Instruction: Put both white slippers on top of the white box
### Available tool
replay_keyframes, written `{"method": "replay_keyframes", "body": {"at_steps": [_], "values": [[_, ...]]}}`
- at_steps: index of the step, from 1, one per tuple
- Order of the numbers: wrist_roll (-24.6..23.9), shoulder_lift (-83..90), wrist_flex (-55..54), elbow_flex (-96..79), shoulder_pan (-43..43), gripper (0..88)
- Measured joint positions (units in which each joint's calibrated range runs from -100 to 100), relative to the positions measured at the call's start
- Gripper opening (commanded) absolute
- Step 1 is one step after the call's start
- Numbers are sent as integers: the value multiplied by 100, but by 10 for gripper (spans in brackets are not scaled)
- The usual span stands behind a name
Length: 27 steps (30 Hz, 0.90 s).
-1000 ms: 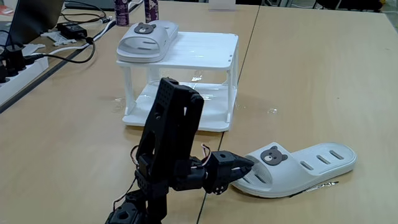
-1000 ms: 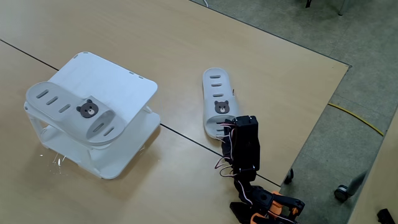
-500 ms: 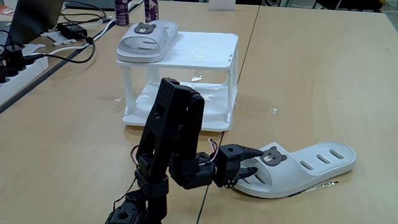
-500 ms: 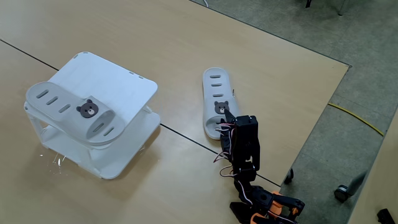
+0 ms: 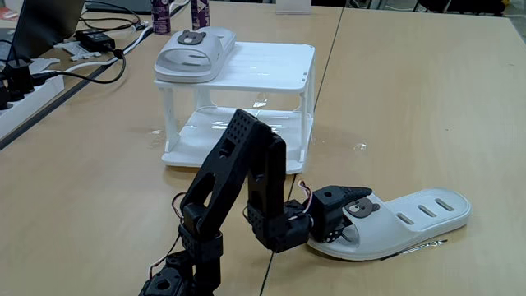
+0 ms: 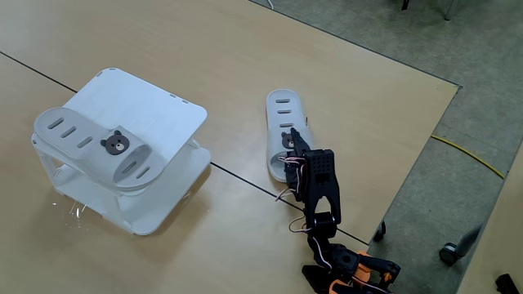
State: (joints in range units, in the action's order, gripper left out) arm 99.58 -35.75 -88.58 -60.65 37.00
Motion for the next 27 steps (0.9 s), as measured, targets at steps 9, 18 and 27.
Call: {"method": "replay_keyframes", "body": {"at_steps": [9, 18, 27], "values": [[0, -322, 9, 575, 7, 8], [0, 99, 884, 575, -45, 8], [0, 2441, 5494, 2372, -45, 8]]}}
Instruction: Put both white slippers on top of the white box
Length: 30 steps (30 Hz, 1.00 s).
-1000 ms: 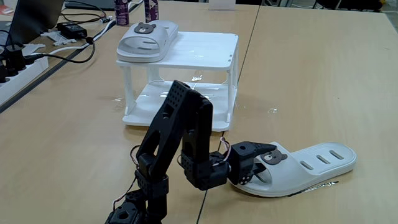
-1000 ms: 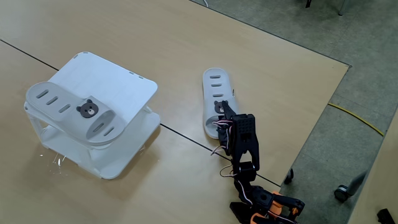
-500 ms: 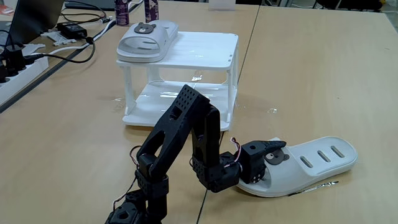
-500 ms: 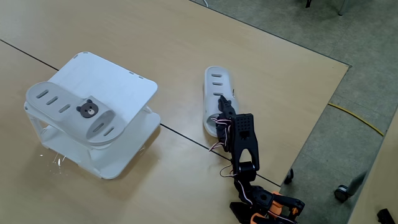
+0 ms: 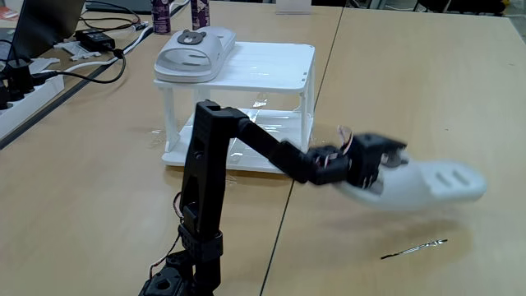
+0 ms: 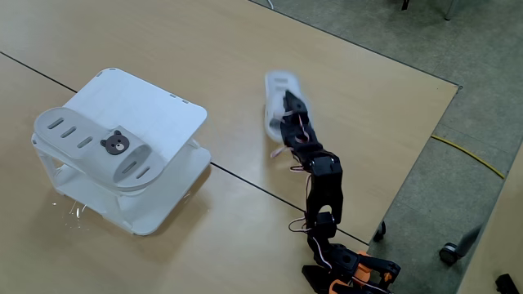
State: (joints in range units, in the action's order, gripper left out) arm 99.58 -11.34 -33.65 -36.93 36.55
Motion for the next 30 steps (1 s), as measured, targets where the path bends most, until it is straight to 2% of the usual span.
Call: {"method": "replay_keyframes", "body": {"at_steps": [7, 10, 16, 30], "values": [[0, 1006, 2215, 1860, 0, 8], [0, 1501, 2704, 2129, 0, 8], [0, 2557, 2798, 2147, -367, 8], [0, 2771, 2798, 2147, -3004, 8]]}}
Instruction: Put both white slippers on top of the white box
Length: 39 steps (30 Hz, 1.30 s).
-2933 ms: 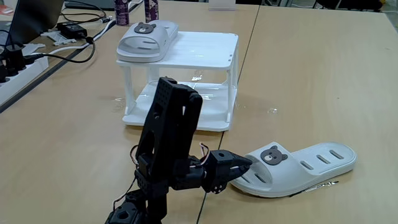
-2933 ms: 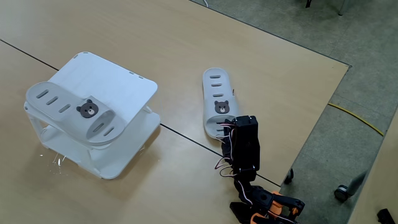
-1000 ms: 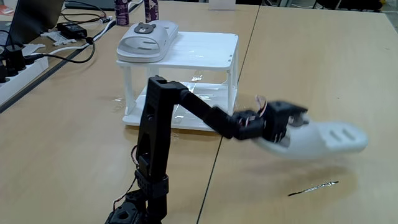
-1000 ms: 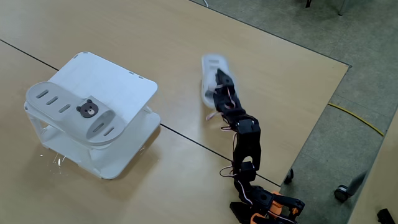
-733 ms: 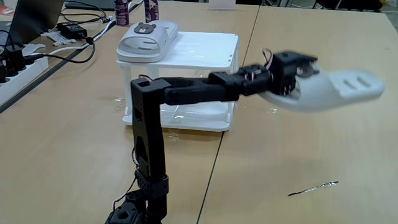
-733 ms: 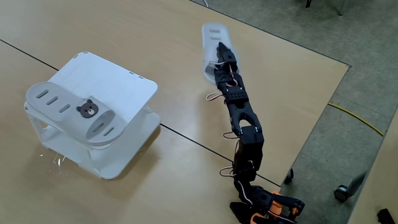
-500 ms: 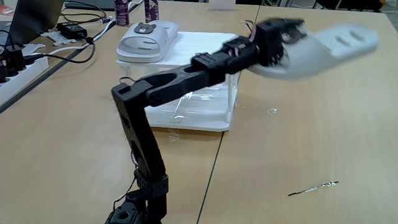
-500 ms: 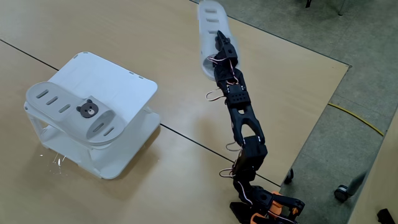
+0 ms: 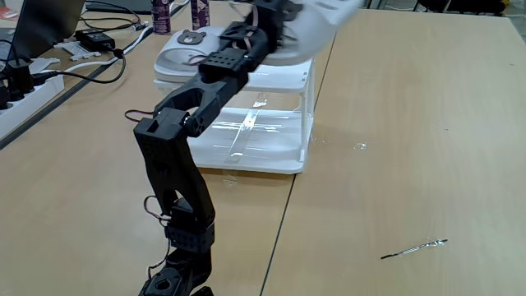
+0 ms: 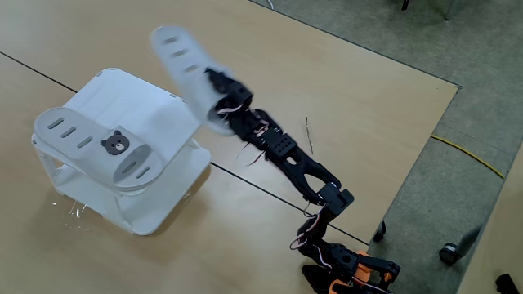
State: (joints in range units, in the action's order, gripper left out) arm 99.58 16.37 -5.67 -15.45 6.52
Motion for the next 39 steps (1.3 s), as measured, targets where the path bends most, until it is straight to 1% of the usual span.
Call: {"method": "replay_keyframes", "body": {"at_steps": [2, 5, 9, 22, 34, 36, 39], "values": [[0, 0, 0, 0, -419, 8], [0, -206, 0, 296, -659, 8], [0, -1031, 0, 934, -944, 8], [0, -3390, 9, 3154, -1034, 8], [0, -4520, 9, 4483, -1034, 8], [0, -4619, 9, 4636, -1034, 38], [0, -4701, 9, 4654, -1034, 144]]}}
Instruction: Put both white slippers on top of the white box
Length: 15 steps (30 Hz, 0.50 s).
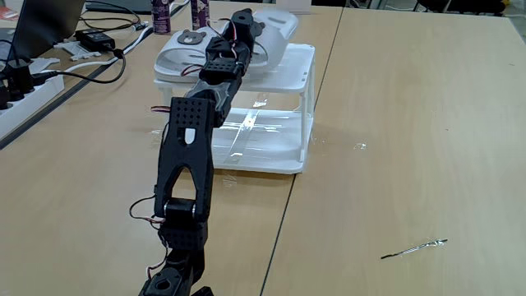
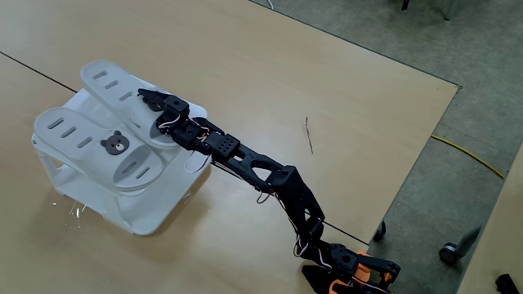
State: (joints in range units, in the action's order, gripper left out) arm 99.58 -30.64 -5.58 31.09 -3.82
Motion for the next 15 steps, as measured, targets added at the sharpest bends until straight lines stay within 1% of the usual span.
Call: {"method": "replay_keyframes", "body": {"at_steps": [1, 2, 10, 15], "values": [[0, -8, 0, 0, 15, 174], [0, -8, 0, 0, 22, 182], [0, -8, 34, 0, 37, 183], [0, -8, 618, 9, 0, 184]]}}
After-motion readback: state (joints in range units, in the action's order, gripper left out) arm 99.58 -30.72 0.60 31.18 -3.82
